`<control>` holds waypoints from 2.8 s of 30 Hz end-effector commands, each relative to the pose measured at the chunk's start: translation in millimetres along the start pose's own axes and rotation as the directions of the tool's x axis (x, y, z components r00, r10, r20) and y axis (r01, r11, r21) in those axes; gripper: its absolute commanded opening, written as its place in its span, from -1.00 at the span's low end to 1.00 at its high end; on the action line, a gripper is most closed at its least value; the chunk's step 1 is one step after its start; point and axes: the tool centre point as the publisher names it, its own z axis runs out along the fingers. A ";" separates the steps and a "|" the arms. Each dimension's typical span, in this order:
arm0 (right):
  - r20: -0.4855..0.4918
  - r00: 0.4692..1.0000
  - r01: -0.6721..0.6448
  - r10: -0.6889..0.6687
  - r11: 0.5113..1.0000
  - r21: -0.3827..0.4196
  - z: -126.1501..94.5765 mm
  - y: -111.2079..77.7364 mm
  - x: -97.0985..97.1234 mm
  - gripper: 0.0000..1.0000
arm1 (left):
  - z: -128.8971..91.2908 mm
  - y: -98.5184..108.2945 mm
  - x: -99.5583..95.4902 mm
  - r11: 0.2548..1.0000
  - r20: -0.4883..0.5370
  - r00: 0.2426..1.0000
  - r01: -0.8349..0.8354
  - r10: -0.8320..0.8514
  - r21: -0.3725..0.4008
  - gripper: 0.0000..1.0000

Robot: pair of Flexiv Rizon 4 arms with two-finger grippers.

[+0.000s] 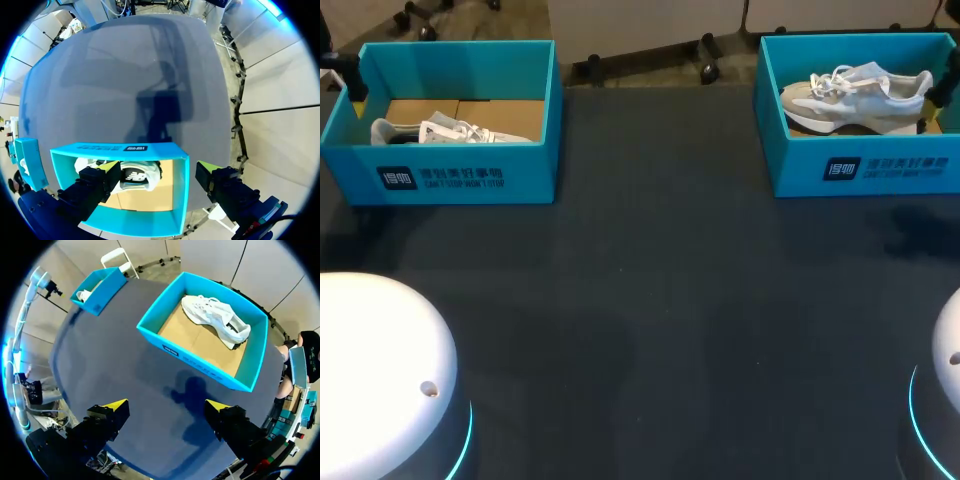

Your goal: Take the shoe out of the shoebox, open the shoe tongue, remove and reinsert the insole, then place the shoe into the shoebox

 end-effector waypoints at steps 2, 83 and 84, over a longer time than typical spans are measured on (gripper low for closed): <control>0.003 1.000 -0.001 0.001 1.000 0.003 -0.5 0.4 0.4 1.00 | -0.6 -0.1 0.1 1.000 -0.002 1.000 -0.001 0.001 0.000 1.00; 0.462 0.711 -0.590 0.530 0.807 -0.018 144.8 164.6 -241.0 0.99 | -0.6 -0.1 0.1 1.000 -0.002 1.000 -0.001 0.001 0.000 1.00; 0.458 0.712 -0.592 0.532 0.806 -0.016 145.9 163.7 -242.4 0.92 | -0.6 -0.1 0.1 1.000 -0.002 1.000 -0.001 0.001 0.000 1.00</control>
